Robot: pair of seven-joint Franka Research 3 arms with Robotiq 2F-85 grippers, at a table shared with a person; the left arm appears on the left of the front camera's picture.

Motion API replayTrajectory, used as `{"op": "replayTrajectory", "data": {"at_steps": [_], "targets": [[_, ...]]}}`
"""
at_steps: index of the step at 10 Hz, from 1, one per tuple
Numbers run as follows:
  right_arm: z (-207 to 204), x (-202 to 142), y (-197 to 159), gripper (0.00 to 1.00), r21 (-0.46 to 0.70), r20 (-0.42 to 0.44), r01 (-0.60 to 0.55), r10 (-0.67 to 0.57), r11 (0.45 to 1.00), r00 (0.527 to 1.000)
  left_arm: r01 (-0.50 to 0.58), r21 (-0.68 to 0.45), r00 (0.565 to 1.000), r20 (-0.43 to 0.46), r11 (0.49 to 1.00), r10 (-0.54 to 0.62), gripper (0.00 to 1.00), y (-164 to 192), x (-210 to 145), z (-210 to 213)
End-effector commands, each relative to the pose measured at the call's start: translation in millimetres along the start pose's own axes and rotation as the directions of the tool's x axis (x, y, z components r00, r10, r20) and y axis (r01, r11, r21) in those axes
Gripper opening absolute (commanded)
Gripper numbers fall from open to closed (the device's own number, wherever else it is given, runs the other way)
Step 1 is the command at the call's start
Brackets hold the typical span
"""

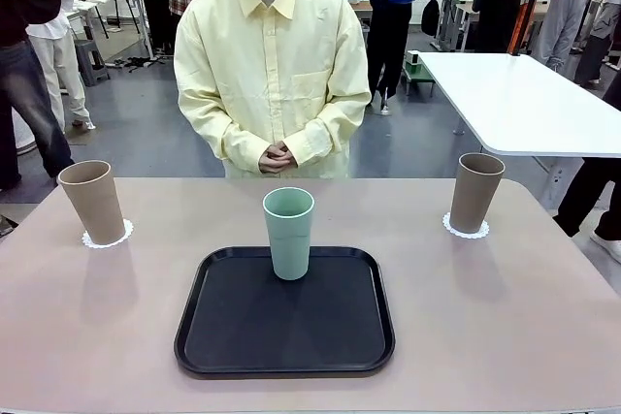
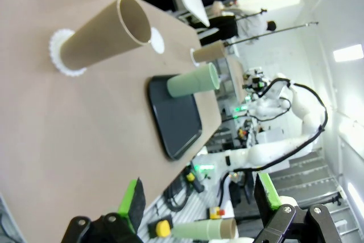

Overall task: Place coasters on the table and set cups on them.
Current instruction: Take one Reusable plastic cup from the Flat Tray and place it on a coaster set by the human.

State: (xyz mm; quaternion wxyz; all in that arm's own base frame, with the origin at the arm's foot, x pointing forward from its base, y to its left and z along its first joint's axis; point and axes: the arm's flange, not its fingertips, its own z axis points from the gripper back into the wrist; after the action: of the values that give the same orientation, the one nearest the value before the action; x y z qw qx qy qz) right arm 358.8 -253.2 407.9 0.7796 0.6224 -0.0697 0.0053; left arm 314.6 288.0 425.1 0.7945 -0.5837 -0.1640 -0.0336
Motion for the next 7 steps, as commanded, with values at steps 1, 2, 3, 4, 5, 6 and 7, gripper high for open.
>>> {"op": "replayTrajectory", "data": {"at_steps": [1, 2, 3, 4, 5, 6, 7], "targets": [[0.6, -1.1, -0.1, 1.0, -0.003, -0.004, 0.001, -0.001, 1.0, 1.0, -0.012, -0.001, 1.0, 0.005, 1.0, 0.012, 1.0, -0.9, -0.8, 1.7], [0.6, -1.1, -0.1, 1.0, -0.003, -0.004, 0.001, -0.001, 1.0, 1.0, -0.012, -0.001, 1.0, 0.005, 1.0, 0.012, 1.0, -0.9, -0.8, 1.7], [0.6, -1.1, -0.1, 1.0, -0.003, -0.004, 0.001, -0.001, 1.0, 1.0, -0.012, -0.001, 1.0, 0.005, 1.0, 0.012, 1.0, -0.9, -0.8, 1.7], [0.6, -1.1, -0.1, 1.0, -0.003, -0.004, 0.001, -0.001, 1.0, 1.0, -0.012, -0.001, 1.0, 0.005, 1.0, 0.012, 1.0, -0.9, -0.8, 1.7], [0.6, -1.1, -0.1, 1.0, -0.003, -0.004, 0.001, -0.001, 1.0, 1.0, -0.012, -0.001, 1.0, 0.005, 1.0, 0.012, 1.0, -0.9, -0.8, 1.7], [0.6, -1.1, -0.1, 1.0, -0.003, -0.004, 0.001, -0.001, 1.0, 1.0, -0.012, -0.001, 1.0, 0.005, 1.0, 0.012, 1.0, -0.9, -0.8, 1.7], [0.6, -1.1, -0.1, 1.0, -0.003, -0.004, 0.001, -0.001, 1.0, 1.0, -0.012, -0.001, 1.0, 0.005, 1.0, 0.012, 1.0, -0.9, -0.8, 1.7]]}}
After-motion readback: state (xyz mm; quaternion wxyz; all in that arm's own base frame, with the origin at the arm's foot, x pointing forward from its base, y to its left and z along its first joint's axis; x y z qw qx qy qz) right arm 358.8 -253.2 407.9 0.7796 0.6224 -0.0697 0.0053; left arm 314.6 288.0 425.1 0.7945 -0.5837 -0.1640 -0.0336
